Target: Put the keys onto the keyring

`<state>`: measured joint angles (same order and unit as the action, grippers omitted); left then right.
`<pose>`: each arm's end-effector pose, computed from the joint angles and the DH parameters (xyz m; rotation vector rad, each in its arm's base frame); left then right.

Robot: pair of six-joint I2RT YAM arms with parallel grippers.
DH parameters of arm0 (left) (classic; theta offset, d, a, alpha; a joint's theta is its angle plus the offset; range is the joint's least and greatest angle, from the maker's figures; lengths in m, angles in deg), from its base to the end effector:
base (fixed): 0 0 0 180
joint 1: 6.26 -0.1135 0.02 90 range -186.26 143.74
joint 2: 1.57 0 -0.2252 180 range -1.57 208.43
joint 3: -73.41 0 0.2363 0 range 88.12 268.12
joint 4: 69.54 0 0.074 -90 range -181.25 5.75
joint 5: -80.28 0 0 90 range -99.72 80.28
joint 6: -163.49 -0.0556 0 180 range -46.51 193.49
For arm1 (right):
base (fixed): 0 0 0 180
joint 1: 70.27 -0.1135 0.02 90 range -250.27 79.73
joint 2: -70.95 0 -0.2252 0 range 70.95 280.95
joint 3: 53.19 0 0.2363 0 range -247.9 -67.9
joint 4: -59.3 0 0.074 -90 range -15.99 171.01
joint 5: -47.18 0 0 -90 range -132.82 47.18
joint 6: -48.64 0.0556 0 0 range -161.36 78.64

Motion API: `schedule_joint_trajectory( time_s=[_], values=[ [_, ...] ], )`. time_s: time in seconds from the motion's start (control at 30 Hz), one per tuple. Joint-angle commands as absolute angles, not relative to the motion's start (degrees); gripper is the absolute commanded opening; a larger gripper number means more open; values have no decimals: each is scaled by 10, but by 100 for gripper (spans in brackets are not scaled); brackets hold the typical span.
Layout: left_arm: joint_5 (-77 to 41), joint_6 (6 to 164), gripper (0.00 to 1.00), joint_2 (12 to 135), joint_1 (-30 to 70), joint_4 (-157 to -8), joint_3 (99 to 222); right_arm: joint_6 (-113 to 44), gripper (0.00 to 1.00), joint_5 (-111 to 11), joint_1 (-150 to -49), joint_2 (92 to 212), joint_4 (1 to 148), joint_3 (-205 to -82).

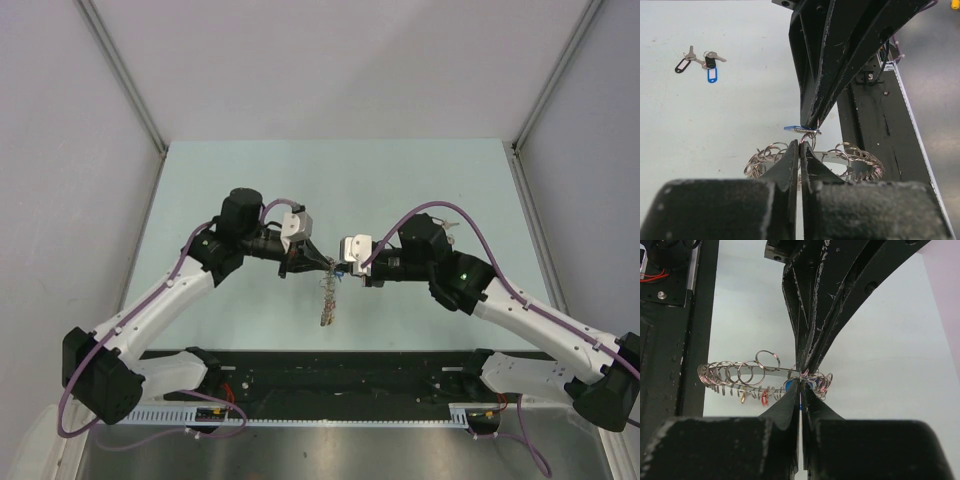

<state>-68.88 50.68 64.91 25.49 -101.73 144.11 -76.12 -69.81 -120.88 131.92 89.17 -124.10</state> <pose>0.1928 -0.1755 0.2893 1.4270 1.3721 -1.1480 0.1452 0.2167 0.3091 -1.5260 1.1821 0.6365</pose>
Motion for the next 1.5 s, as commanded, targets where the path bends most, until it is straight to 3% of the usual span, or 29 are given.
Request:
schedule_joint_trajectory(
  time_s=[0.0, 0.4, 0.63, 0.93, 1.3, 1.47],
  values=[
    [-727, 503, 0, 653, 263, -1027, 1469, -770, 0, -698, -1216, 1315, 862, -1262],
    [-596, 731, 0, 604, 256, -797, 1406, -746, 0, -634, -1217, 1269, 884, -1247],
    [-512, 894, 0, 560, 257, -613, 1322, -711, 0, -622, -1227, 1254, 818, -1193],
    [-434, 979, 0, 536, 271, -491, 1251, -692, 0, -621, -1233, 1272, 746, -1160],
    [-428, 966, 1, 520, 271, -521, 1233, -703, 0, -602, -1233, 1276, 715, -1161],
    [-425, 930, 9, 513, 271, -569, 1246, -704, 0, -604, -1233, 1275, 709, -1162]
  ],
)
